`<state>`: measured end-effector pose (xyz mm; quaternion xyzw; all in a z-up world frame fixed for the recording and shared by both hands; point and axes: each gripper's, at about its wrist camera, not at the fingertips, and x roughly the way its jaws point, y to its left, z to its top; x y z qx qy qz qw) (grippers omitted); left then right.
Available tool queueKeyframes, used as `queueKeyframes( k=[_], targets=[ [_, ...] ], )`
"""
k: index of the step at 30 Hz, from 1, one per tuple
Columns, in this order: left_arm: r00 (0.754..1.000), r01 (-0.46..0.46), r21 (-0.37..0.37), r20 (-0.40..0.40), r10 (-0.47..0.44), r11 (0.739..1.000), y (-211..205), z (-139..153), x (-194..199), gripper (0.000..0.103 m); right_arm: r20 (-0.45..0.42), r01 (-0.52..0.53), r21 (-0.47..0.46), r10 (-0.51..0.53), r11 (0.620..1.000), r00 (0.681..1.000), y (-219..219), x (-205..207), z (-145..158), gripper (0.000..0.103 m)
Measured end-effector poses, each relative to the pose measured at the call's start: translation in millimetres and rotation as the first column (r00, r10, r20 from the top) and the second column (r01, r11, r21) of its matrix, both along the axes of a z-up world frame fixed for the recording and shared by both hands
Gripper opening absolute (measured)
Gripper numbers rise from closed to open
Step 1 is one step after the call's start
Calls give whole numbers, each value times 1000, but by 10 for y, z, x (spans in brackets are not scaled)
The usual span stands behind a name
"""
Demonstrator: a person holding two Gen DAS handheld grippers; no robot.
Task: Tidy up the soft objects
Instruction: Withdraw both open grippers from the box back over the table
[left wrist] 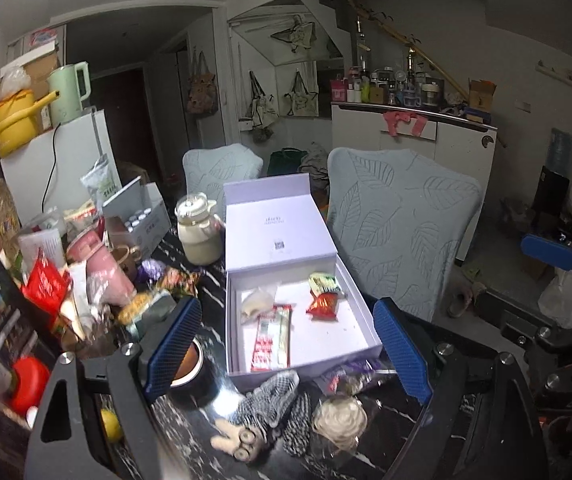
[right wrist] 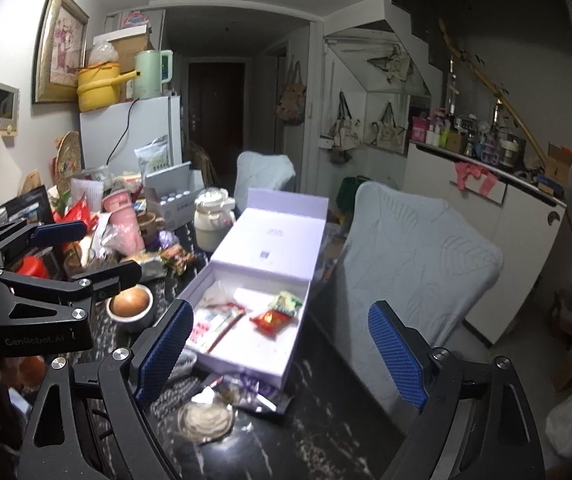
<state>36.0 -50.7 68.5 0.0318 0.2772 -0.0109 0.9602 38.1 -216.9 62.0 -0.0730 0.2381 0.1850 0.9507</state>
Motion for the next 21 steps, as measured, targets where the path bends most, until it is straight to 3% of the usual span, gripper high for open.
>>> queueKeyframes(
  k=[9,21],
  targets=[
    [1000,-7,-11,-7,6,1000,18,-289,-395,89,-75,-5,25,7,1000,997,-103,-216,-404,90],
    [988,13,-69,-151,-23,998,89,-961,-517,89,-215,0,67,15,998,976,-170,-368,-1015,90]
  ],
)
